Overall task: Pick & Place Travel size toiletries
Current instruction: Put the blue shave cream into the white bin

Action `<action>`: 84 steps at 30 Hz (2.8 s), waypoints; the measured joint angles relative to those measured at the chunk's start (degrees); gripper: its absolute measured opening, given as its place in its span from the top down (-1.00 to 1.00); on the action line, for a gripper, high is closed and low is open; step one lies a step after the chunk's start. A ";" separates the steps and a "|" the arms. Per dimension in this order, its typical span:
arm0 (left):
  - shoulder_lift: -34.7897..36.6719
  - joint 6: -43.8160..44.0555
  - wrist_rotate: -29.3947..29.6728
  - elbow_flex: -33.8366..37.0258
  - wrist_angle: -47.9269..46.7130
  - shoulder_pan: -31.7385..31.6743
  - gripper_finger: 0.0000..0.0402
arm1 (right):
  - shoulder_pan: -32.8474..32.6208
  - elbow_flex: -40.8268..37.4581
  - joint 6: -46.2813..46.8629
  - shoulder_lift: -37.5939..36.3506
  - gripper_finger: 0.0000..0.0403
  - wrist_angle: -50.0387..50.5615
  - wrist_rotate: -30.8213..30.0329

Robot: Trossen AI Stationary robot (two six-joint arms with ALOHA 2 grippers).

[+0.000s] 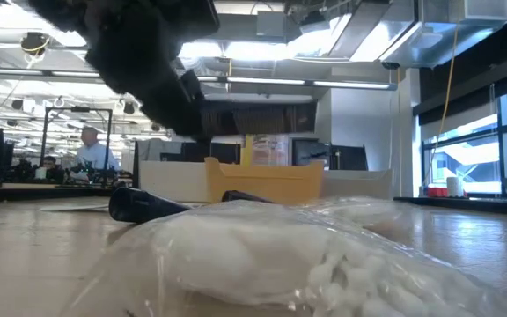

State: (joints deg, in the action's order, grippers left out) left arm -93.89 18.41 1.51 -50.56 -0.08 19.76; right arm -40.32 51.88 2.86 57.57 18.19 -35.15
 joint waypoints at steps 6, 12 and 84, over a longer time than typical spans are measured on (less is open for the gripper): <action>2.89 2.03 -1.11 0.00 0.79 -0.14 0.28 | 0.00 0.00 -10.49 8.20 0.43 -0.80 -1.29; 4.94 1.99 -2.53 -0.02 5.99 -0.27 0.28 | 0.00 0.00 -18.32 15.46 0.48 -3.56 -4.63; 6.78 -49.48 4.82 -0.09 62.50 -5.64 0.29 | 16.33 0.02 -28.35 21.66 -0.42 -62.90 18.61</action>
State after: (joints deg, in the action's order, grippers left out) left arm -87.11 -31.07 6.33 -50.65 62.42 14.11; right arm -23.99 51.90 -25.49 79.24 -44.71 -16.54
